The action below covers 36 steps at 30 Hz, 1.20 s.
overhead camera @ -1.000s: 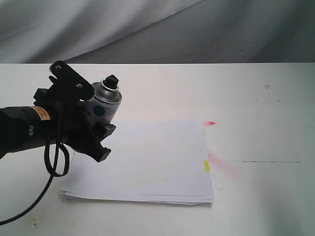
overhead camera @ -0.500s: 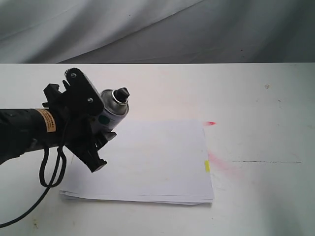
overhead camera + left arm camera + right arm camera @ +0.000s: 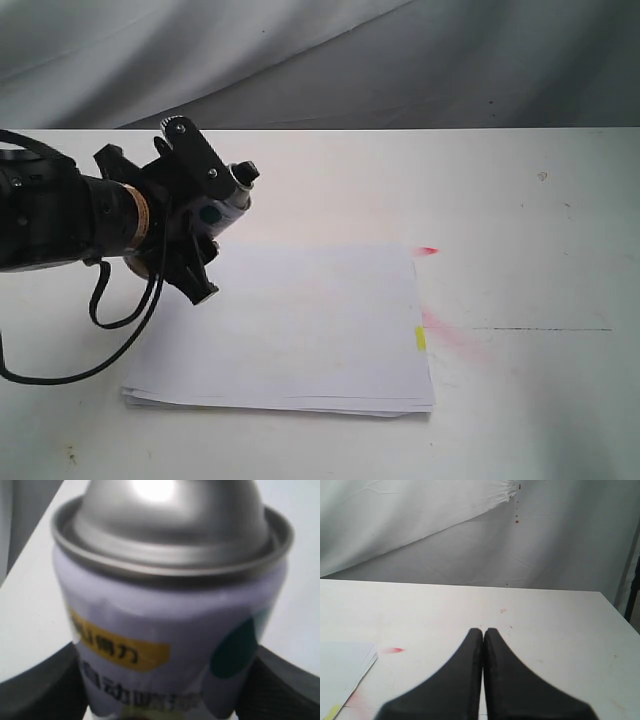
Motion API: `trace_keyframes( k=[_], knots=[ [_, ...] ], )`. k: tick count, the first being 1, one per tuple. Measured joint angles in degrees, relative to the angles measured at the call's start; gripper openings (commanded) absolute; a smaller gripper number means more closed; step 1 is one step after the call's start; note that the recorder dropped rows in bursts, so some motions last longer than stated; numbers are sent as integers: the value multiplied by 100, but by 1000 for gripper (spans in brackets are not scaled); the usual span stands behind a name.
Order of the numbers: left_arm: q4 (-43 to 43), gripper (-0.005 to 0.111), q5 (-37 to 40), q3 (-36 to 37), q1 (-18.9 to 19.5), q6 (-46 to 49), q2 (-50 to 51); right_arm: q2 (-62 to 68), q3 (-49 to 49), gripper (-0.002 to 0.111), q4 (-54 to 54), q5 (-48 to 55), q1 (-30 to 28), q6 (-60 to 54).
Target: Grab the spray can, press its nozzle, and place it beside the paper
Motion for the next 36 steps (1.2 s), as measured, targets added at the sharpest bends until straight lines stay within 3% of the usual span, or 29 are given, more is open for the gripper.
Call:
trace_keyframes(
  k=[10, 16, 36],
  knots=[
    [859, 0, 61, -9, 0, -252, 0, 0, 0, 0, 0, 0, 0, 0],
    [1801, 0, -388, -9, 0, -252, 0, 0, 0, 0, 0, 0, 0, 0],
    [1923, 0, -129, -9, 0, -252, 0, 0, 0, 0, 0, 0, 0, 0]
  ],
)
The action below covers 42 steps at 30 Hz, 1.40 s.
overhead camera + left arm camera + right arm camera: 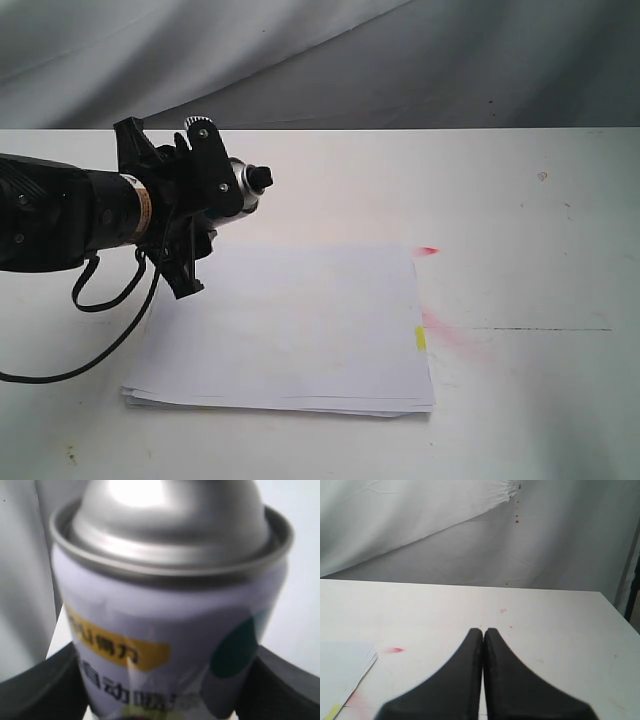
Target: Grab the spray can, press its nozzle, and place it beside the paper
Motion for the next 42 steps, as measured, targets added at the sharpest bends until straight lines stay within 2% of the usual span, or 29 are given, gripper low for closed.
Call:
trace_keyframes(
  k=[20, 24, 32, 37, 42],
  knots=[
    [0, 0, 99, 0, 0, -150, 0, 0, 0, 0, 91, -279, 0, 0],
    [0, 0, 133, 0, 0, -159, 0, 0, 0, 0, 771, -544, 0, 116],
    [0, 0, 133, 0, 0, -168, 0, 0, 0, 0, 2908, -687, 0, 392],
    [0, 0, 133, 0, 0, -168, 0, 0, -494, 0, 3162, 11, 0, 412],
    [0, 0, 133, 0, 0, -168, 0, 516, -1641, 0, 3105, 595, 0, 365]
  ],
)
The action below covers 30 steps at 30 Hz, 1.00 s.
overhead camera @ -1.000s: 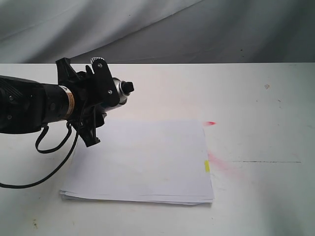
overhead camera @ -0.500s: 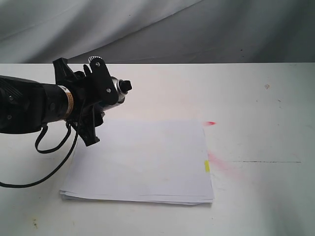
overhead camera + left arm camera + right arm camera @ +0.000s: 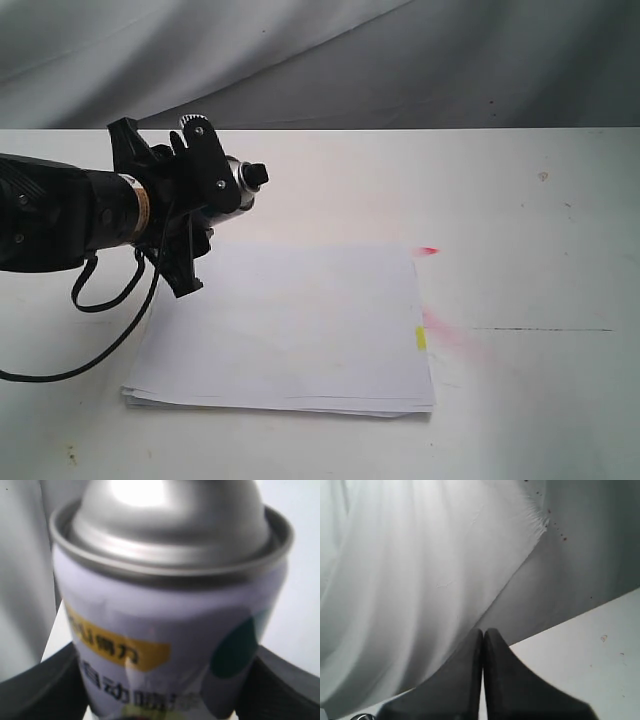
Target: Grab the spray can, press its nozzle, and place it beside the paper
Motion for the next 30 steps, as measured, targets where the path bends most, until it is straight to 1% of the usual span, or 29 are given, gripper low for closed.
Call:
trace_keyframes(
  k=[3, 6, 9, 10, 11, 12, 13, 16, 17, 19, 22, 26, 30],
  knots=[
    [0, 0, 0, 0, 0, -3, 0, 1311, -1332, 0, -305, 918, 0, -311],
    [0, 0, 0, 0, 0, -3, 0, 2887, -2820, 0, -311, 1901, 0, -1585],
    [0, 0, 0, 0, 0, -3, 0, 4504, -4401, 0, 344, 3236, 0, -2978],
    [0, 0, 0, 0, 0, -3, 0, 4902, -4674, 0, 514, 3516, 0, -3207],
    [0, 0, 0, 0, 0, -3, 0, 5647, -5278, 0, 887, 4112, 0, -3721],
    [0, 0, 0, 0, 0, -3, 0, 5911, -5486, 0, 1025, 4285, 0, -3946],
    [0, 0, 0, 0, 0, -3, 0, 6580, -6015, 0, 1191, 4592, 0, -4334],
    [0, 0, 0, 0, 0, -16, 0, 7338, -6326, 0, 1326, 4813, 0, -4722],
    [0, 0, 0, 0, 0, -26, 0, 7826, -6363, 0, 1411, 5058, 32, -5016],
    [0, 0, 0, 0, 0, -48, 0, 8286, -6363, 0, 1427, 5139, 188, -5201],
    [0, 0, 0, 0, 0, -154, 0, 8992, -6363, 0, 1698, 4894, 767, -5483],
    [0, 0, 0, 0, 0, -166, 0, 9550, -6427, 0, 2039, 4517, 1461, -5763],
    [0, 0, 112, 0, 0, -166, 0, 9901, -6712, 0, 2064, 4566, 1561, -5797]
  ],
)
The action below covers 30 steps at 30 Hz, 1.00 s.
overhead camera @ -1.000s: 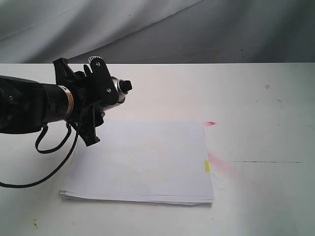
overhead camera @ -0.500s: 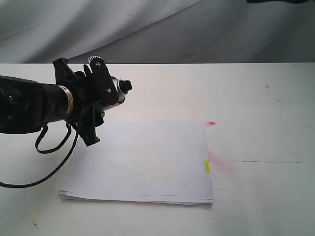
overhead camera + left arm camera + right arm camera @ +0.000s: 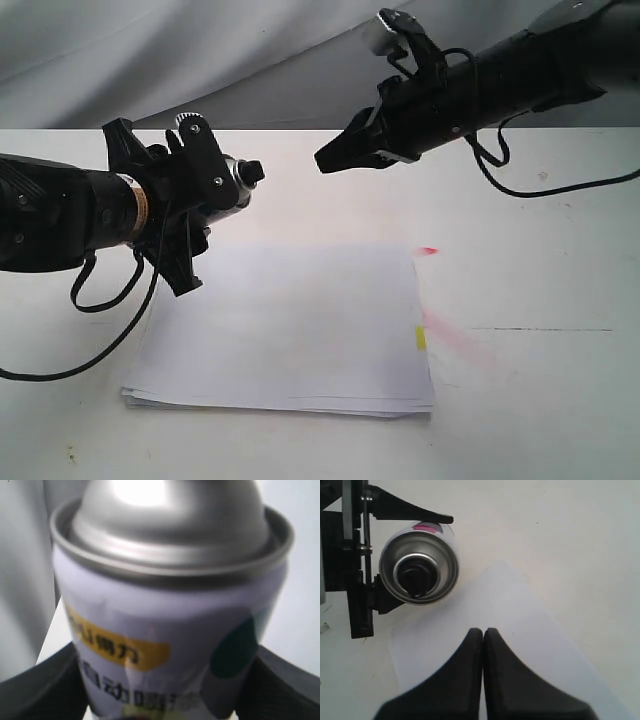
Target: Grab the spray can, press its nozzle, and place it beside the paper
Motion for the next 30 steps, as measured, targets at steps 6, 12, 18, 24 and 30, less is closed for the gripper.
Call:
trace_keyframes(
  k=[6, 12, 18, 24, 30],
  knots=[
    [0, 0, 140, 0, 0, 0, 0, 262, -796, 0, 0, 281, 11, 0],
    [0, 0, 140, 0, 0, 0, 0, 567, -1615, 0, -208, 936, 162, 168],
    [0, 0, 140, 0, 0, 0, 0, 691, -1689, 0, -540, 1022, 507, 238],
    [0, 0, 140, 0, 0, 0, 0, 691, -1694, 0, -766, 818, 719, 300],
    [0, 0, 140, 0, 0, 0, 0, 691, -1694, 0, -766, 693, 719, 323]
  ],
)
